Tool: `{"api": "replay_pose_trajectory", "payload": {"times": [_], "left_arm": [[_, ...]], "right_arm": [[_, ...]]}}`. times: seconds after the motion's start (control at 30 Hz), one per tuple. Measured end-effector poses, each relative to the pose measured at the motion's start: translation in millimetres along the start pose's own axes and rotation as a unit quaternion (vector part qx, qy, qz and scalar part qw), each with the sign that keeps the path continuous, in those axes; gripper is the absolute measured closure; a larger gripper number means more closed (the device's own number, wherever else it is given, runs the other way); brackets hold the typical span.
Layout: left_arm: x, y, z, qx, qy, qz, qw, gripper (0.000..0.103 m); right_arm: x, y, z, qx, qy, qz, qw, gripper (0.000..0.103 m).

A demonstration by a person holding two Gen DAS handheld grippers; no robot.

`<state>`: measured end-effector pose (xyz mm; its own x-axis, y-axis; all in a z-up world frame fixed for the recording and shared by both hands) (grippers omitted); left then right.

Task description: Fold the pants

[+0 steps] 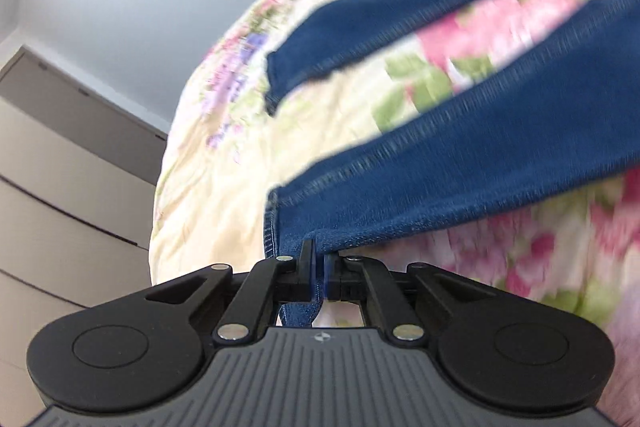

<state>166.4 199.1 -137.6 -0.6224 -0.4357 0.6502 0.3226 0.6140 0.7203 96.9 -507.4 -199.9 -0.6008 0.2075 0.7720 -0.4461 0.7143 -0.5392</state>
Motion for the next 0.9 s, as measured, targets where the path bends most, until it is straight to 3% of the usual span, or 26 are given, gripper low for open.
{"api": "replay_pose_trajectory", "payload": {"times": [0.13,0.33,0.4,0.47,0.6,0.9], "left_arm": [[5,12,-11,0.010,0.002,-0.012,0.9999,0.100],[8,14,-16,0.021,0.009,-0.022,0.9995,0.100],[8,15,-16,0.026,0.010,-0.022,0.9994,0.100],[8,16,-17,0.032,0.011,-0.023,0.9992,0.100],[9,18,-18,0.036,0.009,-0.024,0.9990,0.100],[11,23,-22,0.046,0.006,-0.029,0.9985,0.100]], "right_arm": [[-8,6,-6,0.033,-0.019,0.020,0.999,0.061],[-36,11,-2,0.039,0.008,0.012,0.999,0.062],[-43,11,-4,0.030,0.011,0.010,0.999,0.065],[-47,8,-5,0.010,0.012,0.014,1.000,0.078],[-42,-4,-13,-0.055,0.002,0.024,0.998,0.088],[-6,-35,-35,-0.129,-0.053,0.057,0.989,0.094]]}}
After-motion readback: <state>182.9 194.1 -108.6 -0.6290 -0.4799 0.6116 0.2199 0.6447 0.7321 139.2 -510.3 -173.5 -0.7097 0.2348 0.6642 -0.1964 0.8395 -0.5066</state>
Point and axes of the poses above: each gripper's, at about its wrist camera, not at the fingertips, and x roughly against the way its jaws point, y to its left, z to its underside, the point moved 6 cm from there along -x, roughly the way its jaws point, and after that the axes turned 14 degrees about -x, right-handed, at the moved point
